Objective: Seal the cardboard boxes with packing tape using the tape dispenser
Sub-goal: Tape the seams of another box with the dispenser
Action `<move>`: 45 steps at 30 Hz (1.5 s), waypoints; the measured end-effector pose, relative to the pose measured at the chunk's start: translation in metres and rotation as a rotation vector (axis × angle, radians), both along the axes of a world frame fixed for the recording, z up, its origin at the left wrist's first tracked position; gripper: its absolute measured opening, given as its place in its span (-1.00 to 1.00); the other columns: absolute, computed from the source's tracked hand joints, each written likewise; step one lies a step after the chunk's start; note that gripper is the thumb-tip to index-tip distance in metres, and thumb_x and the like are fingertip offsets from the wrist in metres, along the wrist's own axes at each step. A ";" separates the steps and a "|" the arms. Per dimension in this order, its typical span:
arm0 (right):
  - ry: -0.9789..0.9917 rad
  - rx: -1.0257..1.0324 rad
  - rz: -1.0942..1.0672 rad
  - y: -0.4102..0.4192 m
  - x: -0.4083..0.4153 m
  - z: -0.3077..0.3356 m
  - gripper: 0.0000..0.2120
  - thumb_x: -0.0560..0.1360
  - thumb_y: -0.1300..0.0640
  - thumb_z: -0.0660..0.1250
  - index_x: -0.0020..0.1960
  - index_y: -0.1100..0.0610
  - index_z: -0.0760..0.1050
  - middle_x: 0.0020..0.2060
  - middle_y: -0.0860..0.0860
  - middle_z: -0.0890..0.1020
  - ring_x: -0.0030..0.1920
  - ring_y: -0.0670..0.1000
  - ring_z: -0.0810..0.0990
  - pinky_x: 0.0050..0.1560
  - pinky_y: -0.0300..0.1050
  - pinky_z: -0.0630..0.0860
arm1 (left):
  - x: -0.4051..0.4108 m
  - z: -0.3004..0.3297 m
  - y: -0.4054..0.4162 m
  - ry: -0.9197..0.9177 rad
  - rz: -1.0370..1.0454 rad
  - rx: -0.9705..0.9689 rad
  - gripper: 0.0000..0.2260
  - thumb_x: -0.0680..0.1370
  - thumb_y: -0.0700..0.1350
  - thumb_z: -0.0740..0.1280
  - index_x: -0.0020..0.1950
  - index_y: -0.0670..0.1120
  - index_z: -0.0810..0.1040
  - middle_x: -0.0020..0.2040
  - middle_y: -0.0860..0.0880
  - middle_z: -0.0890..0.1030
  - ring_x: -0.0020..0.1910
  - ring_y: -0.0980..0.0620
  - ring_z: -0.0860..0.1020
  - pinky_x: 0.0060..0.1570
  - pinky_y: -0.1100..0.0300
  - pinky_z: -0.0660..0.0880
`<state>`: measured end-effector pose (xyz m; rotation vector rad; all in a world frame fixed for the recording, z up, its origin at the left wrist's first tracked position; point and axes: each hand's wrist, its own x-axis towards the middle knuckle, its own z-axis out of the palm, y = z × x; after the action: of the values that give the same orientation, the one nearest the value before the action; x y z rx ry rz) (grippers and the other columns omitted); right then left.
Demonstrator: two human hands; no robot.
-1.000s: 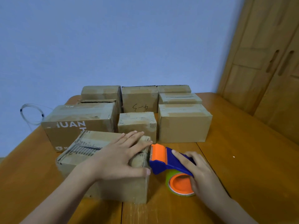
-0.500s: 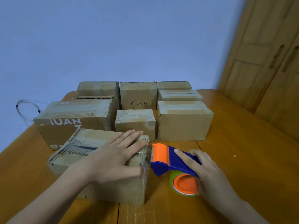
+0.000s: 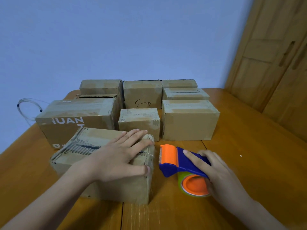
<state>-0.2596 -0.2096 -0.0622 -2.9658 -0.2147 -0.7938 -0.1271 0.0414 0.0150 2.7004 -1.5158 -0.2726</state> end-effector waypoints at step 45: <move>-0.049 -0.620 0.168 0.021 0.039 0.068 -0.37 0.26 0.21 0.59 0.29 0.00 0.51 -0.19 0.16 0.55 -0.26 0.16 0.51 -0.33 0.03 0.45 | -0.008 -0.004 -0.005 -0.132 0.009 -0.050 -0.28 0.19 0.55 -0.13 0.17 0.21 0.35 0.59 -0.05 -0.13 0.55 -0.04 -0.19 0.47 0.10 -0.21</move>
<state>-0.2203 -0.1884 0.0053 -3.4149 -0.8433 -0.9130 -0.1352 0.0366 0.0108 2.7348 -1.5192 -0.0564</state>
